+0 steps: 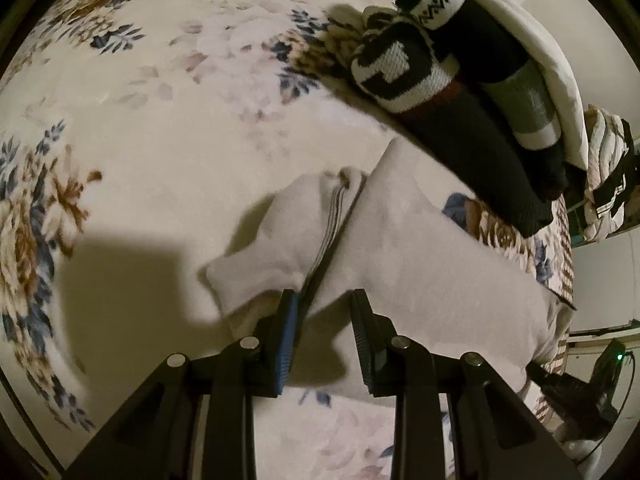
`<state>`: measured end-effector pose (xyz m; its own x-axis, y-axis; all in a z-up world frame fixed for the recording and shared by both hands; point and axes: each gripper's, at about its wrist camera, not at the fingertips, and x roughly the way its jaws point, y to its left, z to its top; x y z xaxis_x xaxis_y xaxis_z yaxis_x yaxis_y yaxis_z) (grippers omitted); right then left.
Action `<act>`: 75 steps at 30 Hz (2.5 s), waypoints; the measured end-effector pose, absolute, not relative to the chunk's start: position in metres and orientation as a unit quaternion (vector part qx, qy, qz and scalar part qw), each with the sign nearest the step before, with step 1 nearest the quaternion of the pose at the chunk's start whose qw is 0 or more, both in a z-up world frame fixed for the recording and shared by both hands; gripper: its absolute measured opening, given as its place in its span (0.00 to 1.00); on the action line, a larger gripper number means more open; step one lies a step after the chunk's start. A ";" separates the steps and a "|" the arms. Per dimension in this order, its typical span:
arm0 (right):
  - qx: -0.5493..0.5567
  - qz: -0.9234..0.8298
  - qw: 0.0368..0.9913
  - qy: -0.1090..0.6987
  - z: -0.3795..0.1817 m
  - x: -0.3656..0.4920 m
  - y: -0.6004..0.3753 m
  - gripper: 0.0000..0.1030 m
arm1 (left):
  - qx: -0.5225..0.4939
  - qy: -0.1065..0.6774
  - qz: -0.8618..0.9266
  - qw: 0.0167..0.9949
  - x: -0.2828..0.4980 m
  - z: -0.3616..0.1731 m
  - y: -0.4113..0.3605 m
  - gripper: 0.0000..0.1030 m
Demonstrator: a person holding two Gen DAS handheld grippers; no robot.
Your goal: Fold small clothes
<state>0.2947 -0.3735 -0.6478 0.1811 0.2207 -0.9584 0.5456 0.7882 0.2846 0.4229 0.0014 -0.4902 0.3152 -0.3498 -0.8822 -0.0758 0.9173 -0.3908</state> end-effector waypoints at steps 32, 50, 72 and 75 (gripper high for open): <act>0.670 -0.070 0.655 0.342 -0.721 0.240 -0.331 0.59 | -0.138 0.582 -0.178 0.781 0.433 -0.499 -0.087 0.25; 0.283 -0.118 0.850 0.429 -0.582 0.326 -0.233 0.23 | -0.207 0.541 -0.067 0.812 0.395 -0.479 0.028 0.37; 0.109 0.164 0.788 0.584 -0.605 0.345 -0.003 0.83 | -0.291 0.524 0.003 0.801 0.361 -0.476 0.144 0.38; 0.170 0.131 0.780 0.587 -0.588 0.342 -0.044 0.83 | -0.268 0.512 -0.036 0.815 0.375 -0.458 0.114 0.42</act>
